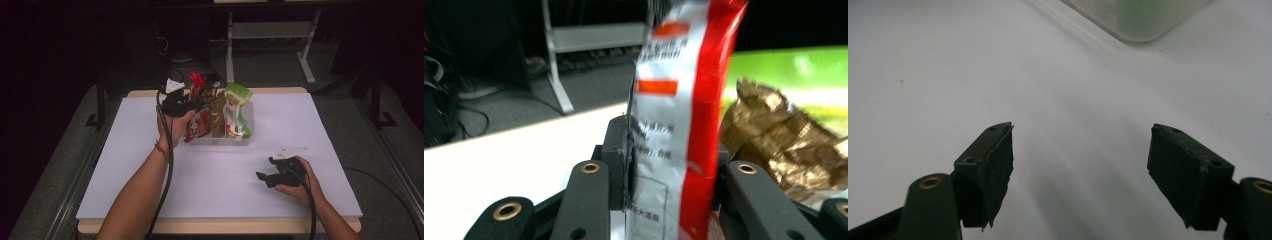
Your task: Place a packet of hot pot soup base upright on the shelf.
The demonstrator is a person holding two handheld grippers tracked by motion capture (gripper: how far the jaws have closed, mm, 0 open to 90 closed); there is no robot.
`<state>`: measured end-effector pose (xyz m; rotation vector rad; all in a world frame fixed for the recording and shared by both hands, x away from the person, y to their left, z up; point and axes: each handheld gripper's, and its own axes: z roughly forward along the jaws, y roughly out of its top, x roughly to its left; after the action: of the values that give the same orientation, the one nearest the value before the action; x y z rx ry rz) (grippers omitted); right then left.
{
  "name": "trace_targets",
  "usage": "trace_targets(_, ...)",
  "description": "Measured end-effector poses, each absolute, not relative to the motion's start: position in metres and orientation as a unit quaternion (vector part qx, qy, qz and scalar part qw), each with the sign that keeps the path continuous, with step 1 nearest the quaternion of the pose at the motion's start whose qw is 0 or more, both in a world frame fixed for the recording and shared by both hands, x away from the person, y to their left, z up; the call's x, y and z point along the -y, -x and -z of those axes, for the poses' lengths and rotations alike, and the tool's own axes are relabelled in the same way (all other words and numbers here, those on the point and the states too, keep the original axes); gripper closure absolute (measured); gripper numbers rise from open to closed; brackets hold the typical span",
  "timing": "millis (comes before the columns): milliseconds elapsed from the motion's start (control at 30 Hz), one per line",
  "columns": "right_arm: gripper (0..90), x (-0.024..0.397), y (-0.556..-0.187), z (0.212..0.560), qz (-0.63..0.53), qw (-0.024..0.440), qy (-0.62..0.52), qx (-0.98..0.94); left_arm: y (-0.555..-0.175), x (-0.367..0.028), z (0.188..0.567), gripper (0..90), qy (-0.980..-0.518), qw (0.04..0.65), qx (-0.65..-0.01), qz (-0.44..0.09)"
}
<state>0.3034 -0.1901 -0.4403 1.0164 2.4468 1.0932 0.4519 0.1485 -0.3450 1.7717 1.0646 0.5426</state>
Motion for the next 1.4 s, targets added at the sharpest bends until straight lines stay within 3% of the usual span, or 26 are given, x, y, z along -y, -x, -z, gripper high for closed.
trace_targets(100,25.6,0.189,-0.303,0.44,-0.375,0.136,-0.348,-0.848,-0.458,-0.143,0.35,55.8,-0.749,0.457,-0.432,-0.21)
trace_targets(267,25.6,0.188,-0.303,0.441,-0.372,0.13,-0.343,-0.853,-0.464,-0.137,0.351,52.5,-0.764,0.426,-0.439,-0.205)
trace_targets(300,25.6,0.188,-0.303,0.441,-0.371,0.129,-0.343,-0.853,-0.465,-0.136,0.35,56.9,-0.766,0.418,-0.438,-0.214)
trace_targets(333,25.6,0.188,-0.303,0.442,-0.37,0.129,-0.342,-0.854,-0.465,-0.137,0.35,66.9,-0.767,0.412,-0.44,-0.22)
trace_targets(433,25.7,0.187,-0.303,0.442,-0.368,0.127,-0.34,-0.856,-0.465,-0.138,0.35,73.6,-0.762,0.41,-0.448,-0.225)
trace_targets(567,25.7,0.187,-0.302,0.442,-0.367,0.127,-0.338,-0.857,-0.457,-0.134,0.355,79.7,-0.741,0.438,-0.443,-0.251)
trace_targets(933,25.4,0.186,-0.302,0.442,-0.368,0.124,-0.335,-0.858,-0.446,-0.135,0.364,80.4,-0.641,0.55,-0.422,-0.33)
trace_targets(1167,25.4,0.186,-0.301,0.443,-0.37,0.124,-0.331,-0.859,-0.44,-0.149,0.39,80.1,-0.605,0.595,-0.433,-0.305)
trace_targets(1400,25.4,0.184,-0.301,0.443,-0.37,0.125,-0.33,-0.86,-0.433,-0.147,0.399,79.0,-0.621,0.592,-0.413,-0.307)
